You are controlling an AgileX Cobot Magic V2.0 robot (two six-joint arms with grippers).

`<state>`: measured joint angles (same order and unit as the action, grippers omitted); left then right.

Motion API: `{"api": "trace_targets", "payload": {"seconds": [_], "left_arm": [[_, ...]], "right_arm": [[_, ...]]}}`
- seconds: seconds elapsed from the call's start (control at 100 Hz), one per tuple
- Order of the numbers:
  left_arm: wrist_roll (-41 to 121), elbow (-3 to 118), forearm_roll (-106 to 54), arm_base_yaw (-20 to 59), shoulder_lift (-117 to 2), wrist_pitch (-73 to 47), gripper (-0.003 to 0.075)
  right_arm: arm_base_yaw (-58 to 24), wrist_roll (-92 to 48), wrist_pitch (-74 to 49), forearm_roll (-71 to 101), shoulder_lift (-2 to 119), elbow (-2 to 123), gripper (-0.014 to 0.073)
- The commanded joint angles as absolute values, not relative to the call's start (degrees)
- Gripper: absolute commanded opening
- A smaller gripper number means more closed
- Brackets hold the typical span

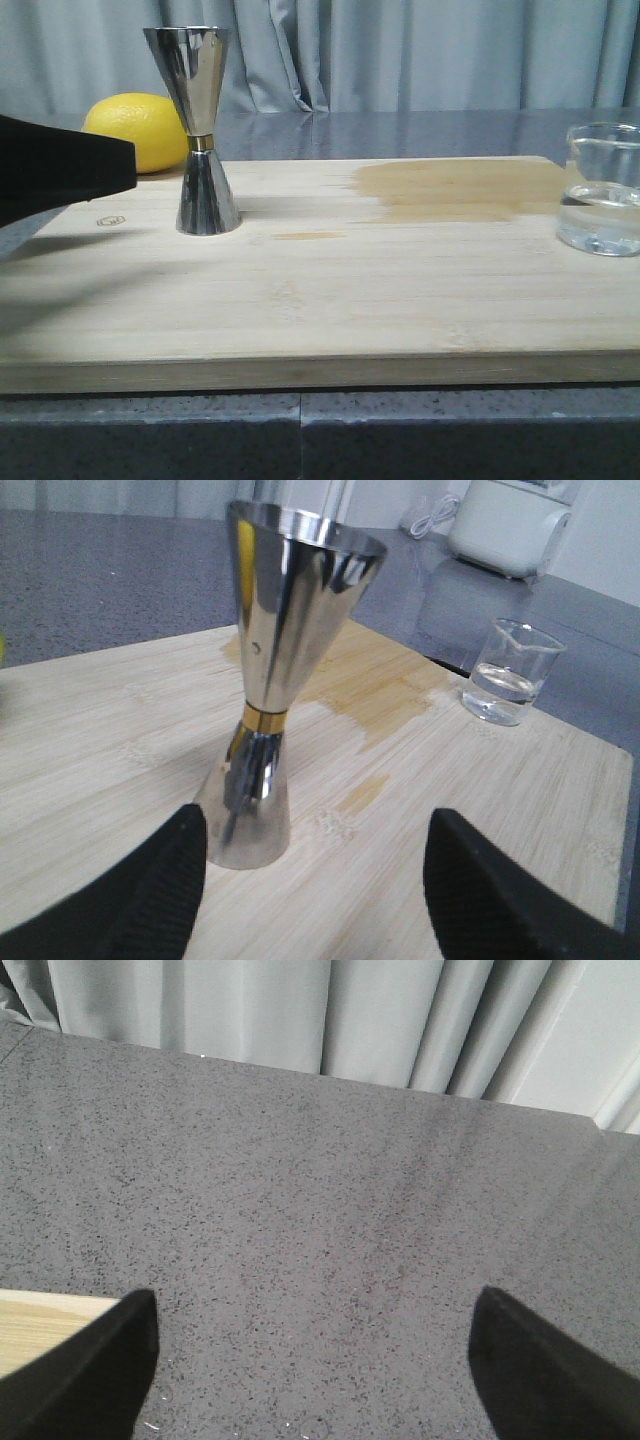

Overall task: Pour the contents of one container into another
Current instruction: 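Close the left gripper around the jigger's narrow waist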

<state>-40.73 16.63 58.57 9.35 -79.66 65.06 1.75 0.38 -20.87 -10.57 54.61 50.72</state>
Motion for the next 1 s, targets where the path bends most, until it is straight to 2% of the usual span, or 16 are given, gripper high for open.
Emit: {"api": "trace_targets", "payload": {"seconds": [0.0, 0.99], "left_arm": [[-41.2, 19.8, 59.2, 8.4, -79.9, 72.9, 0.0429], [-42.9, 34.9, 66.9, 8.0, -92.3, 77.2, 0.0428]], "right_arm": [[2.1, 0.5, -16.3, -11.5, 54.2, 52.7, 0.0575], [2.1, 0.5, -15.4, -11.5, 54.2, 52.7, 0.0575]]}}
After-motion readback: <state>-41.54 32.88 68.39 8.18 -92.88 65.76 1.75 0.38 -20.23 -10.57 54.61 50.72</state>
